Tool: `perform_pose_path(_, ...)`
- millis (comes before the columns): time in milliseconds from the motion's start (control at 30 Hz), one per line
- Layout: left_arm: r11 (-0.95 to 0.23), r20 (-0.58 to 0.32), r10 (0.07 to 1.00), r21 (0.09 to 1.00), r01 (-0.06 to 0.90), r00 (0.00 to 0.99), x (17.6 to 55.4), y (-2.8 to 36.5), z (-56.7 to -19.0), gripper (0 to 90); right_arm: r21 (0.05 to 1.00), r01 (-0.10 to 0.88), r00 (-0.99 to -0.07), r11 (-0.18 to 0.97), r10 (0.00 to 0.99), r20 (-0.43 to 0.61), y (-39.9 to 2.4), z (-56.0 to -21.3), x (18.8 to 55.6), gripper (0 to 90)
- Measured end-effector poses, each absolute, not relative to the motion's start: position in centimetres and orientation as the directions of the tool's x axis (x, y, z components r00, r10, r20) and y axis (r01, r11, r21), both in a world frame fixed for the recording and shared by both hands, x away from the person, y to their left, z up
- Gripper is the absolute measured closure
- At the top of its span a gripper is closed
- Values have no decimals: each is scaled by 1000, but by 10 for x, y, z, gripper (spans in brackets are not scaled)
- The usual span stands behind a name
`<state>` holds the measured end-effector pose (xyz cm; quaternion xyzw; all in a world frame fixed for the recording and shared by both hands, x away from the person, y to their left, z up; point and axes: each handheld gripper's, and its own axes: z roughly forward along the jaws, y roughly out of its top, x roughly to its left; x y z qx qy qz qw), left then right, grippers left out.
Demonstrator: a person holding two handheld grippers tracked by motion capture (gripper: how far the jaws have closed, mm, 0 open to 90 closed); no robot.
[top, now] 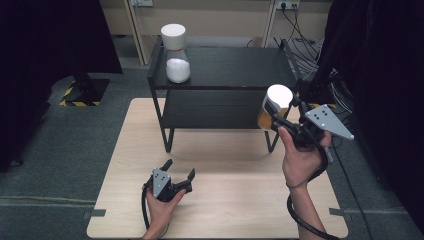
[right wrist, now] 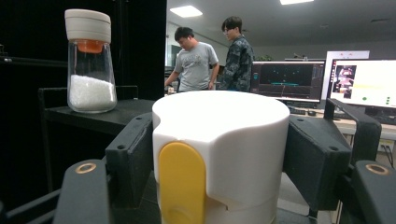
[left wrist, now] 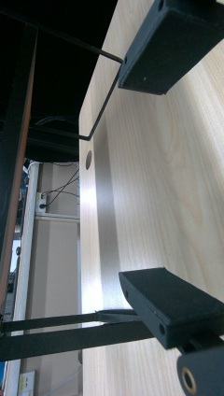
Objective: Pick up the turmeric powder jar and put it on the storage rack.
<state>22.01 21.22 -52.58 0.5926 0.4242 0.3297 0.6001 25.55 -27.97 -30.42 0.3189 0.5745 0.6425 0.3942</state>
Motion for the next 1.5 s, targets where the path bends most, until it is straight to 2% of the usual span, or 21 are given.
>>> perform_pose_path(1500, 79, -119, 899, 991, 110, 423, 220, 212, -525, 64, 984, -171, -484, -47, 874, -42, -276, -248, 266, 310)
